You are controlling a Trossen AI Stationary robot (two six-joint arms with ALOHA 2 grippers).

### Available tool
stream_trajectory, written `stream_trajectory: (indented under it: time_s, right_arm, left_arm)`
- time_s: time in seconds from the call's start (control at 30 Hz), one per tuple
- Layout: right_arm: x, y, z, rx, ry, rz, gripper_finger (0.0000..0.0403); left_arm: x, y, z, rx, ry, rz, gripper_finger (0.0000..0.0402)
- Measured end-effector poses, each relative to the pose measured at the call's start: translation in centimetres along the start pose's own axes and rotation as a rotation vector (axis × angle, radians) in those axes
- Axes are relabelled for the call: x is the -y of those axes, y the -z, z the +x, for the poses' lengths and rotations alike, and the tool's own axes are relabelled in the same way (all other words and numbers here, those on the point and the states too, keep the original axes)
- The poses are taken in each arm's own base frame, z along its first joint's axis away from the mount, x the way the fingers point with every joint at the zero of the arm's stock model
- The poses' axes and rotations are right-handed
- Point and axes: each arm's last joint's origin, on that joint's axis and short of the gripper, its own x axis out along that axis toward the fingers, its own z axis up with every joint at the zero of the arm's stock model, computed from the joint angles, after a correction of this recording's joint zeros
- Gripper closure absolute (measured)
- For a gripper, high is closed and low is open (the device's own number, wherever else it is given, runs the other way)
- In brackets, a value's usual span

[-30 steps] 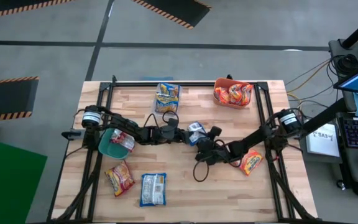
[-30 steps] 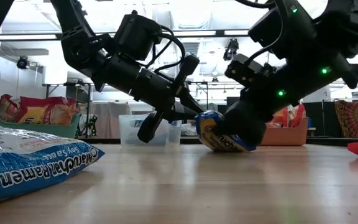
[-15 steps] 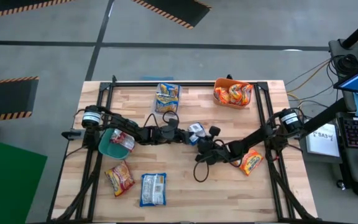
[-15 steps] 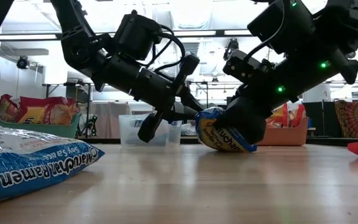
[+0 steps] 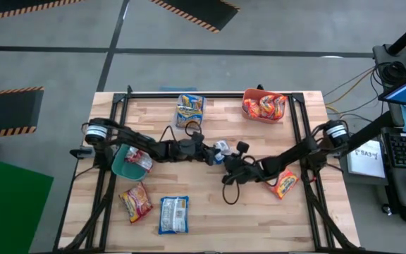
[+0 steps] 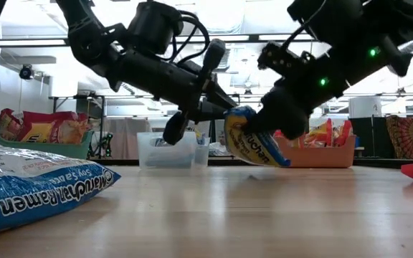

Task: Sort Maruchan noodles
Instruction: Put the blue noodle pack into the transparent bin

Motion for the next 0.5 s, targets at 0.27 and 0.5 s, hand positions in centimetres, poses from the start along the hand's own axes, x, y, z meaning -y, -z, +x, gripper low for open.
stream_trajectory:
  time_s: [0.27,0.5]
  right_arm:
    - [1.8,-1.1,-0.2,-0.029,-0.123,0.07,0.039]
    - [2.4,-1.2,0.2,-0.041,-0.172,0.086,0.039]
  left_arm:
    - [0.8,-1.2,-0.9,-0.061,0.034,0.09,0.0378]
    - [1.5,-2.2,-1.9,-0.092,0.061,0.146,0.0343]
